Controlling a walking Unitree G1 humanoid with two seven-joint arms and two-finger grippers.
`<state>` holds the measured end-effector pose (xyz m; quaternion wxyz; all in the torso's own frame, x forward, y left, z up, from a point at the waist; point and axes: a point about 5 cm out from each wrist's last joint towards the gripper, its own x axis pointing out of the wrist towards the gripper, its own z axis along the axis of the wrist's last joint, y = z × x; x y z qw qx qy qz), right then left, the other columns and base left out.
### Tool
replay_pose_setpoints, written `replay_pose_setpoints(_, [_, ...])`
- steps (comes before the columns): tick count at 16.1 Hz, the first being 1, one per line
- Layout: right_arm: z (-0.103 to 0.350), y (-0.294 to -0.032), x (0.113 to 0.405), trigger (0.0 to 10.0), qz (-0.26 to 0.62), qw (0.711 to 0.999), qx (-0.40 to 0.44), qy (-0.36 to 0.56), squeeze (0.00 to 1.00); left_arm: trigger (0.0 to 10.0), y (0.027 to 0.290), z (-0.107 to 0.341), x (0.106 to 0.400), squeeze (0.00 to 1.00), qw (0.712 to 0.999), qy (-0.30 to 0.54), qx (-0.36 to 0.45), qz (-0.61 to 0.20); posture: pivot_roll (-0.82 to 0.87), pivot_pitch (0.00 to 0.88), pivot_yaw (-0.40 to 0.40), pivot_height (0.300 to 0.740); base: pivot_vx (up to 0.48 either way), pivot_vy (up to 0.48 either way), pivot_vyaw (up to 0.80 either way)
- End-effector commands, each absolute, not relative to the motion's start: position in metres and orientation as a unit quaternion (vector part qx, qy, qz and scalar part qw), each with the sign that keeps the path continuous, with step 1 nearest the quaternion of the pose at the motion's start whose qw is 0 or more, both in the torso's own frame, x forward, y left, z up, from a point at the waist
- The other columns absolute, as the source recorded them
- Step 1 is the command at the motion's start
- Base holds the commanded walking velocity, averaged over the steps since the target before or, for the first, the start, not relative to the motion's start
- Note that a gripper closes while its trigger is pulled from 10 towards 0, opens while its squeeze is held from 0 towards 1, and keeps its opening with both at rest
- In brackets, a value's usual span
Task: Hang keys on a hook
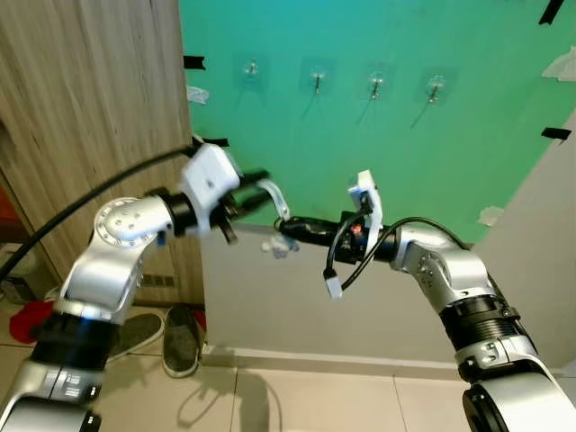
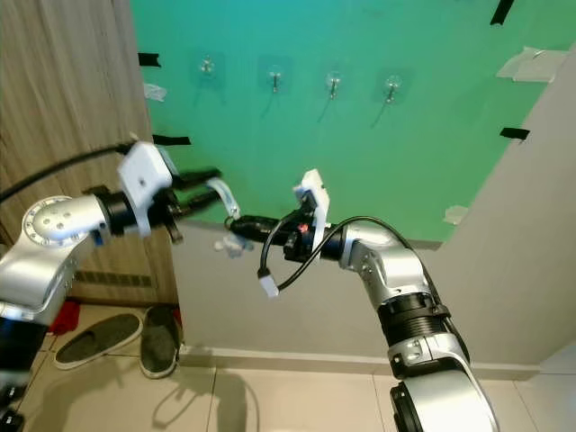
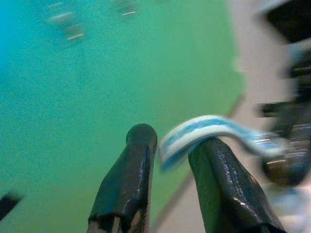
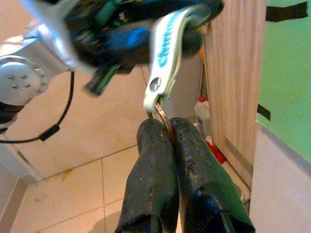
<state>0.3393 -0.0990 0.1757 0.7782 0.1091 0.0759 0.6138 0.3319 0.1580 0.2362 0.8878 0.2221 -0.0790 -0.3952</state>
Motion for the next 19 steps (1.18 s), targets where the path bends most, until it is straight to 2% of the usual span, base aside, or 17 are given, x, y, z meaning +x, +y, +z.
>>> replay_pose_setpoints(1, [0.183, -0.103, 0.340, 0.0, 0.609, 0.782, 0.117, 0.063, 0.00, 10.0, 0.168, 0.245, 0.342, 1.00, 0.910, -0.086, 0.205, -0.349, 0.04, 0.000, -0.111, 0.740, 0.000, 0.000, 0.00])
replay_pose_setpoints(4, [0.180, -0.103, 0.336, 0.0, 0.607, 0.780, 0.138, 0.067, 0.00, 10.0, 0.186, 0.235, 0.355, 1.00, 0.940, -0.046, 0.186, -0.282, 0.04, 0.000, -0.111, 0.740, 0.000, 0.000, 0.00])
replay_pose_setpoints(6, [0.177, -0.103, 0.333, 0.0, 0.603, 0.780, 0.152, 0.070, 0.00, 10.0, 0.207, 0.217, 0.364, 1.00, 0.966, 0.005, 0.165, -0.197, 0.04, 0.000, -0.110, 0.740, 0.000, 0.000, 0.00])
replay_pose_setpoints(8, [0.175, -0.100, 0.331, 0.0, 0.597, 0.781, 0.166, 0.071, 0.00, 10.0, 0.221, 0.207, 0.366, 1.00, 0.980, 0.026, 0.141, -0.140, 0.05, 0.000, -0.110, 0.740, 0.000, 0.000, 0.00])
replay_pose_setpoints(9, [0.175, -0.098, 0.335, 0.0, 0.558, 0.804, 0.195, 0.062, 0.00, 10.0, 0.228, 0.199, 0.362, 0.00, 0.989, 0.026, 0.108, -0.094, 0.05, 0.000, -0.111, 0.740, 0.000, 0.000, 0.00])
replay_pose_setpoints(11, [0.175, -0.098, 0.340, 0.0, 0.517, 0.829, 0.205, 0.048, 0.00, 10.0, 0.219, 0.191, 0.356, 0.00, 0.990, 0.019, 0.096, -0.098, 0.06, 0.000, -0.110, 0.740, 0.000, 0.000, 0.00])
replay_pose_setpoints(12, [0.177, -0.094, 0.348, 0.0, 0.452, 0.866, 0.209, 0.029, 0.00, 10.0, 0.191, 0.176, 0.345, 0.00, 0.989, 0.011, 0.087, -0.122, 0.07, 0.000, -0.113, 0.740, 0.000, 0.000, 0.00])
replay_pose_setpoints(15, [0.178, -0.085, 0.357, 0.0, 0.391, 0.897, 0.205, 0.012, 0.00, 10.0, 0.149, 0.158, 0.332, 0.00, 0.988, 0.002, 0.040, -0.148, 0.07, 0.000, -0.114, 0.740, 0.000, 0.000, 0.00])
replay_pose_setpoints(17, [0.185, -0.083, 0.372, 0.0, 0.336, 0.910, 0.240, 0.011, 0.00, 10.0, 0.123, 0.146, 0.323, 0.00, 0.985, 0.011, 0.019, -0.168, 0.07, 0.000, -0.112, 0.740, 0.000, 0.000, 0.00])
replay_pose_setpoints(19, [0.194, -0.080, 0.379, 0.0, 0.330, 0.913, 0.241, -0.002, 0.00, 10.0, 0.110, 0.140, 0.318, 0.00, 0.983, 0.016, 0.028, -0.179, 0.07, 0.000, -0.117, 0.740, 0.000, 0.000, 0.00])
